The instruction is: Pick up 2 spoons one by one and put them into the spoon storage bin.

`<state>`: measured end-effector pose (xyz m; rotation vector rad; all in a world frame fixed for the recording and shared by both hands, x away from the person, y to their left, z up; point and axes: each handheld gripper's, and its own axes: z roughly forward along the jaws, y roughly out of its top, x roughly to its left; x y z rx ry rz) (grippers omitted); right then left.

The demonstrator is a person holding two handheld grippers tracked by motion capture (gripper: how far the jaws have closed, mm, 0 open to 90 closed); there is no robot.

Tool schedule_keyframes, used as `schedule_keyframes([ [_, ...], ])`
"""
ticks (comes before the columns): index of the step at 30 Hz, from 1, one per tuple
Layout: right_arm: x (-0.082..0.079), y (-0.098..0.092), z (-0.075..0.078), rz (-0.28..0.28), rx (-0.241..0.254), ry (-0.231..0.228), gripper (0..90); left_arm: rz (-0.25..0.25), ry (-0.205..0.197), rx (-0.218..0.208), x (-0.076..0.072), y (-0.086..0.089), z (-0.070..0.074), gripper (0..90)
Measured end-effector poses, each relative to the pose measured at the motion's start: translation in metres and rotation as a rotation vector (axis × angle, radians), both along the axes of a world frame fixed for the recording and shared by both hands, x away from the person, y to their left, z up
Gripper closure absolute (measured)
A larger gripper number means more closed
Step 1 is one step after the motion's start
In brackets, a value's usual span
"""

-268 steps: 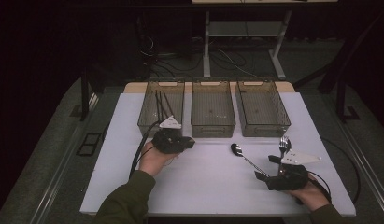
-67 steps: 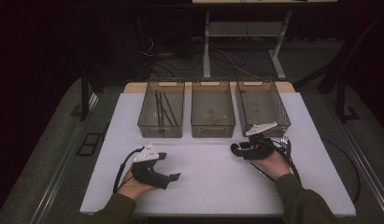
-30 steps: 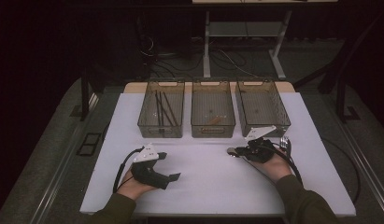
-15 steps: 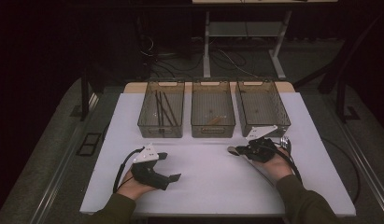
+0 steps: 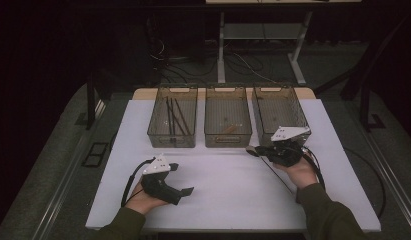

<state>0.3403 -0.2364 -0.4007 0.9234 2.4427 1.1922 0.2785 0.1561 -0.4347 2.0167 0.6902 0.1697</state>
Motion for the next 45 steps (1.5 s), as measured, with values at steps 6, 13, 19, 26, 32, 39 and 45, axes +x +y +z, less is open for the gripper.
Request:
schedule_keyframes([
  [6,0.005,-0.002,0.011,-0.017,0.045,-0.022,88.7,-0.005,0.004,-0.002,0.0,0.0,0.0,0.0],
  [13,0.013,-0.003,0.03,-0.041,0.099,-0.06,88.8,-0.013,0.005,0.003,0.0,-0.002,-0.001,0.3],
  [19,0.024,0.002,0.045,-0.06,0.102,-0.084,88.7,-0.016,0.004,0.004,-0.001,-0.002,-0.001,0.9],
  [26,0.046,0.013,0.061,-0.09,0.114,-0.099,88.7,-0.022,0.001,0.003,0.0,-0.002,-0.001,0.9],
  [32,0.066,0.028,0.073,-0.108,0.098,-0.108,88.7,-0.023,-0.001,-0.001,-0.001,-0.002,0.0,1.0],
  [39,0.097,0.042,0.08,-0.14,0.105,-0.116,88.7,-0.032,-0.003,0.002,-0.001,-0.003,0.0,1.1],
  [45,0.12,0.06,0.082,-0.147,0.095,-0.124,88.8,-0.037,-0.008,0.001,-0.002,-0.004,0.0,1.1],
])
